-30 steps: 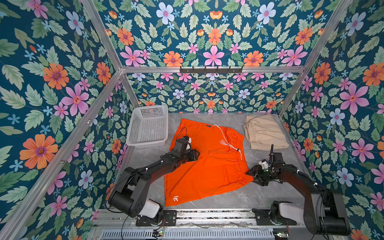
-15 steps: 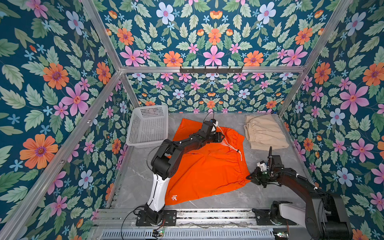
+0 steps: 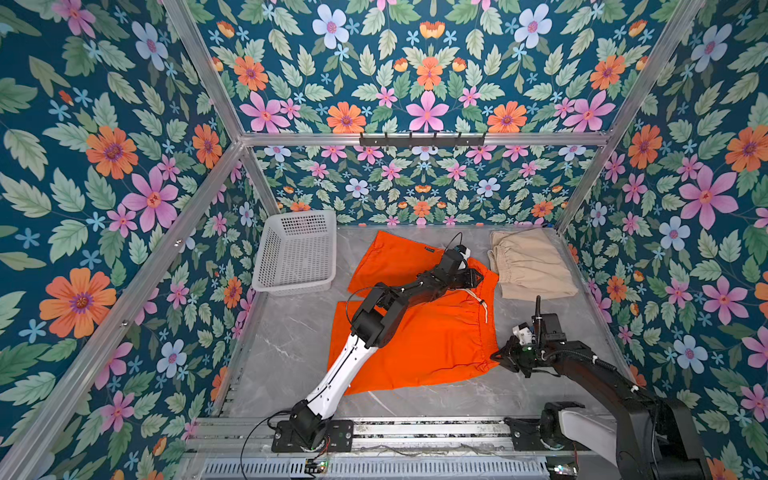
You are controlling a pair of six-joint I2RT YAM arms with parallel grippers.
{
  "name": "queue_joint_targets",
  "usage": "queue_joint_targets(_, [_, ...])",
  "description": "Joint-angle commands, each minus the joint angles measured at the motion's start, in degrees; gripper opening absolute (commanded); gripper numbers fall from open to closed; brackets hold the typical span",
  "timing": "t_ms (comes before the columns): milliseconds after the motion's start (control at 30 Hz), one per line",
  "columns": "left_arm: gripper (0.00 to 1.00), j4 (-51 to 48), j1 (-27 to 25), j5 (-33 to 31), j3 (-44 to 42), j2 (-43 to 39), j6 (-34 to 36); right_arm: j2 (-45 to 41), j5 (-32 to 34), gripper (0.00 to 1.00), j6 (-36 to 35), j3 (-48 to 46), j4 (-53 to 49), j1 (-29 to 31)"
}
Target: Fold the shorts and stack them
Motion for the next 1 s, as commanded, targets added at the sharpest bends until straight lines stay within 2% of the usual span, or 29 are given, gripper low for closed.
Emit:
queue_joint_targets(0, [0.41,-5.0,-0.4,-2.3,2.4,2.7,-0.4,-0.9,2.4,0.1,2.9,-0.6,2.5,0.5])
queue_joint_targets(100, [0.42,-6.3,-0.3,-2.6,4.9,3.4,0.2,-1.2,3.8,0.11,4.0,-0.5,4.2,0.4])
queue_joint_targets(200, [0.46,-8.0,-0.3,-4.1,3.1,-1.0,3.2,-1.0,3.7,0.11,4.5,0.6,5.2,0.4])
queue_joint_targets(333, [0.49,-9.2,0.2,-6.9,-5.8,-13.2,6.6,-0.1,3.1,0.11,3.9,1.9,5.3,0.5])
queue_joint_targets(433, [0.5,-10.8,1.0,-10.1,-16.2,-25.4,6.7,0.1,2.7,0.11,3.7,2.4,5.3,0.7])
queue_joint_targets(633, [0.52,-17.8,3.5,-13.5,-38.8,-49.8,-4.1,-0.3,2.3,0.11,2.9,3.4,3.6,1.4])
queue_joint_targets(733, [0.53,-23.6,4.0,-18.2,-48.9,-61.0,-10.0,-0.9,2.2,0.11,2.6,3.8,2.6,1.6])
queue_joint_targets(967, [0.52,-32.8,4.8,-26.9,-69.7,-86.4,-34.1,-2.1,2.3,0.12,2.6,4.5,1.3,1.8])
